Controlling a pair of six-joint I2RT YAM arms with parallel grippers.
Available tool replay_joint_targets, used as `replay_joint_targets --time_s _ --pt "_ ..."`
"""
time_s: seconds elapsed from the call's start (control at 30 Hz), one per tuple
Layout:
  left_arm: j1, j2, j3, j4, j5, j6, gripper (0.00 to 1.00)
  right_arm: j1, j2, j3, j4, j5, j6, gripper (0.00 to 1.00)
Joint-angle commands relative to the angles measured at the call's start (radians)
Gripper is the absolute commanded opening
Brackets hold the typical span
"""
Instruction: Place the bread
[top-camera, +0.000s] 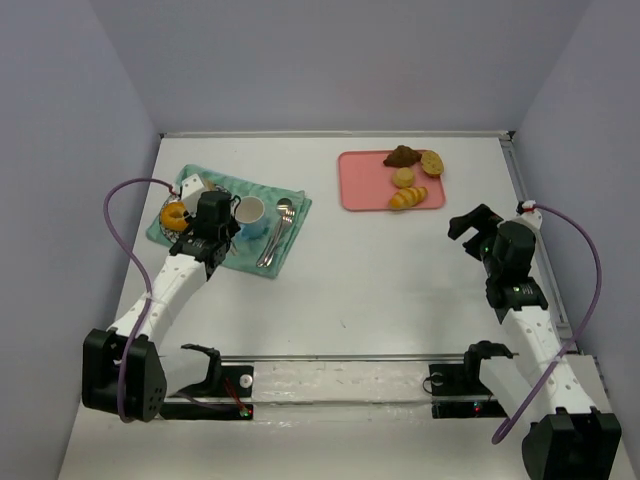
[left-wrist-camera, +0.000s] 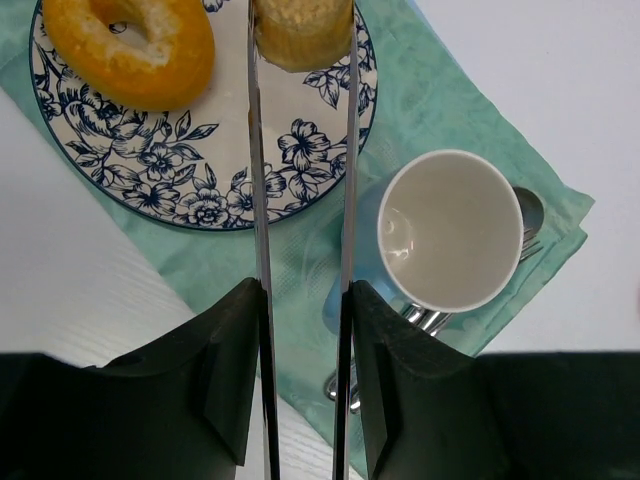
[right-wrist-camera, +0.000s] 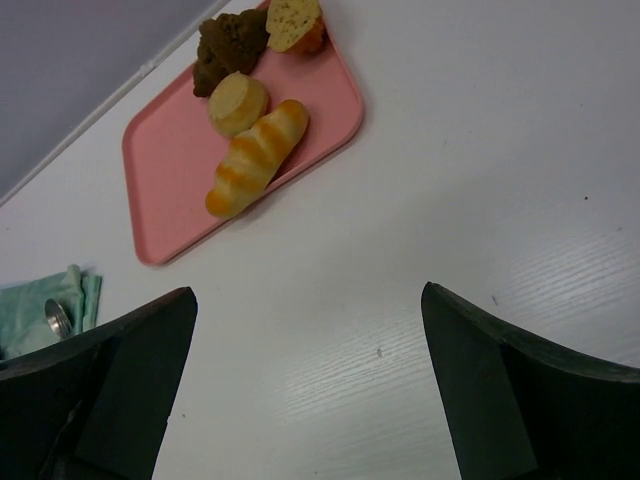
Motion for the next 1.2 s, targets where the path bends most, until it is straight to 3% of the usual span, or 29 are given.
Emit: replay_joint_targets --time_s 0.0,0.2,0.5,0.6,0.9,0.97,1.17 --pt "0.018 0.010 0.007 0.039 -0.059 -0.071 0.48 0.002 0.005 0.026 0.055 -0.007 -0.001 1.00" --pt "0.020 0.036 0.012 0.038 -0.052 -0.069 0.56 0.002 0.007 0.026 0.055 -0.010 -0.003 1.00" --pt "0.020 0.029 0.021 0.015 -0.069 -0.069 0.59 0.002 0.000 0.024 0.055 -0.015 -0.001 1.00" --pt "0.020 0.010 0.027 0.012 -0.074 -0.051 0.67 0.002 -0.001 0.024 0.055 -0.016 -0.001 1.00" --pt "0.020 -0.042 0.052 0.012 -0.062 -0.028 0.64 0.002 -0.018 0.019 0.055 -0.020 -0.003 1.00" --pt "0.020 -0.062 0.072 0.025 -0.033 -0.014 0.64 0.002 -0.021 0.018 0.055 -0.018 -0.002 1.00" --pt "-0.007 -0.080 0.112 0.243 0.234 0.135 0.58 0.002 -0.020 0.019 0.055 -0.016 -0.002 1.00"
